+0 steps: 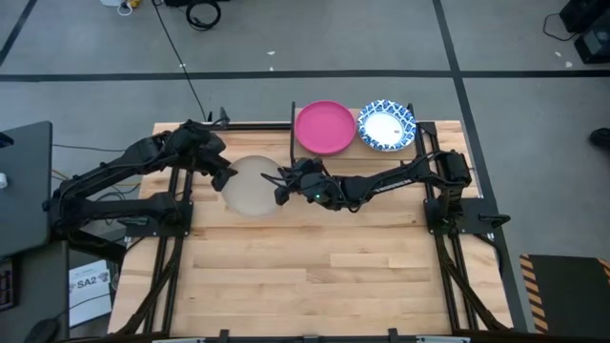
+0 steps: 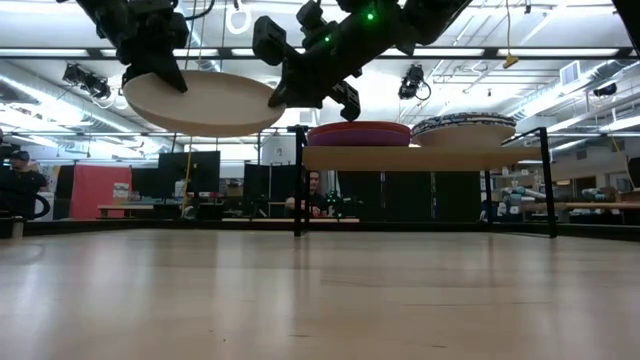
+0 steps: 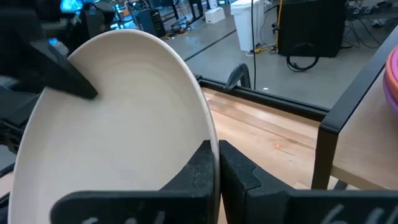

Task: Place and stack plates onto a shelf
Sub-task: Stack the gray plate on top of the pink plate on the shelf

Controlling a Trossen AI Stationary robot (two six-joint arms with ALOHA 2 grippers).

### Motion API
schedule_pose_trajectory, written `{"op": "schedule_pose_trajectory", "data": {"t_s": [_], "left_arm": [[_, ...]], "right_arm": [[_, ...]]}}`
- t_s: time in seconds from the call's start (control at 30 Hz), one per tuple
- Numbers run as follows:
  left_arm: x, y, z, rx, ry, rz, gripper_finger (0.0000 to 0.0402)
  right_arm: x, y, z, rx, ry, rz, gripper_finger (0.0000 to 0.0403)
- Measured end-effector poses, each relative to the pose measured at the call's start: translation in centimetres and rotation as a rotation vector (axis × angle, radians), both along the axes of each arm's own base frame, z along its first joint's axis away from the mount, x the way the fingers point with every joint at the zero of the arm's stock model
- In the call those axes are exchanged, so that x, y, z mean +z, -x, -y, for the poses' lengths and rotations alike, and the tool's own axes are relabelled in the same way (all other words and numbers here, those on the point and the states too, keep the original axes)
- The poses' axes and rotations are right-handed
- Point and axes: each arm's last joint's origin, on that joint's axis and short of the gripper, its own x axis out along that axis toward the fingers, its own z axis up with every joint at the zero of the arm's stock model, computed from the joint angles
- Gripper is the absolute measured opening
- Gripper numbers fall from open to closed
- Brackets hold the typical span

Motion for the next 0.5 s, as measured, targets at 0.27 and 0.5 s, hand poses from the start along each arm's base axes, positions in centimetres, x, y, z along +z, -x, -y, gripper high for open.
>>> {"op": "schedule_pose_trajectory", "data": {"t_s": [0.27, 0.5], "left_arm": [[1.5, 1.7, 1.0, -0.001, -0.060, 0.104, 0.0192], [2.3, 4.3, 2.5, -0.003, -0.090, 0.162, 0.0192]], "right_arm": [[-0.3, 0.1, 0.0, 0.000, -0.001, -0.033, 0.0014], [-0.2, 0.2, 0.0, 0.017, -0.002, -0.042, 0.0014]]}}
